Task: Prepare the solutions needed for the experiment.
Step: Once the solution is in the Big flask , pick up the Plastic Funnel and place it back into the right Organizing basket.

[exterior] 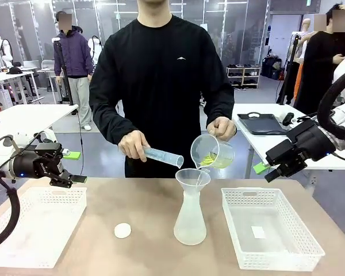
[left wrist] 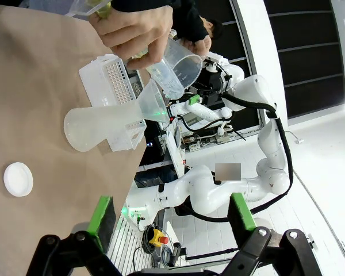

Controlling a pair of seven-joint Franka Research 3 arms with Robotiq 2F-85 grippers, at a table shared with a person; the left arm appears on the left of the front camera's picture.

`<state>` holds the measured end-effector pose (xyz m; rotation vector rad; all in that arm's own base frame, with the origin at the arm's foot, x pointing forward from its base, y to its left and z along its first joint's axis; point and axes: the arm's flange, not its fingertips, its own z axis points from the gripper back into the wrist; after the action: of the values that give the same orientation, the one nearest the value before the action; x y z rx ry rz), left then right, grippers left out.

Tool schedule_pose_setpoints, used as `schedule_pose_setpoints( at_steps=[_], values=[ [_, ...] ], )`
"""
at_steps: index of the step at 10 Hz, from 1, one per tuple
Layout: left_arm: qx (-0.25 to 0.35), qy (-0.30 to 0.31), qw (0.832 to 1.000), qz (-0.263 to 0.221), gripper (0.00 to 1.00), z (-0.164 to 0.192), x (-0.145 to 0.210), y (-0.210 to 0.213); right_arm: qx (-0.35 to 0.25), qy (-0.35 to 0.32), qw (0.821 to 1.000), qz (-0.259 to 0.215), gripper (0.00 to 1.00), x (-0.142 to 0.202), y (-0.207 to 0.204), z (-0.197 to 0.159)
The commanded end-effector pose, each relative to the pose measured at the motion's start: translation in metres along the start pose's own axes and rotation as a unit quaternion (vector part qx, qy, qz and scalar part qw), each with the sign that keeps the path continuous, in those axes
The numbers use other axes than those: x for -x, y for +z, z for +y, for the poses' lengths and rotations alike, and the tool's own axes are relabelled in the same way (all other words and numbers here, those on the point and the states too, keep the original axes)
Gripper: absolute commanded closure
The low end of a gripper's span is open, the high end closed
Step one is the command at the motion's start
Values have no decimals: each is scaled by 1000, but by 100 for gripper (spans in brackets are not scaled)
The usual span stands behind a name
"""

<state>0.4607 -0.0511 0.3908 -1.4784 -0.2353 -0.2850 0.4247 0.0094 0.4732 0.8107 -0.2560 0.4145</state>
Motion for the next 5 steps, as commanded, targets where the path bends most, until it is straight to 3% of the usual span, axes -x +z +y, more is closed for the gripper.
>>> schedule_pose_setpoints(
  at_steps=[1,3,5],
  values=[
    [1,-7,1000,6,0,-1,0,1,-2,1,1000,1,15,0,-1,1],
    [1,-7,1000,6,0,-1,0,1,-103,-79,991,-32,15,-8,-4,-25],
    [1,-7,1000,6,0,-1,0,1,-165,-129,975,-67,15,-7,-7,-54]
  ],
)
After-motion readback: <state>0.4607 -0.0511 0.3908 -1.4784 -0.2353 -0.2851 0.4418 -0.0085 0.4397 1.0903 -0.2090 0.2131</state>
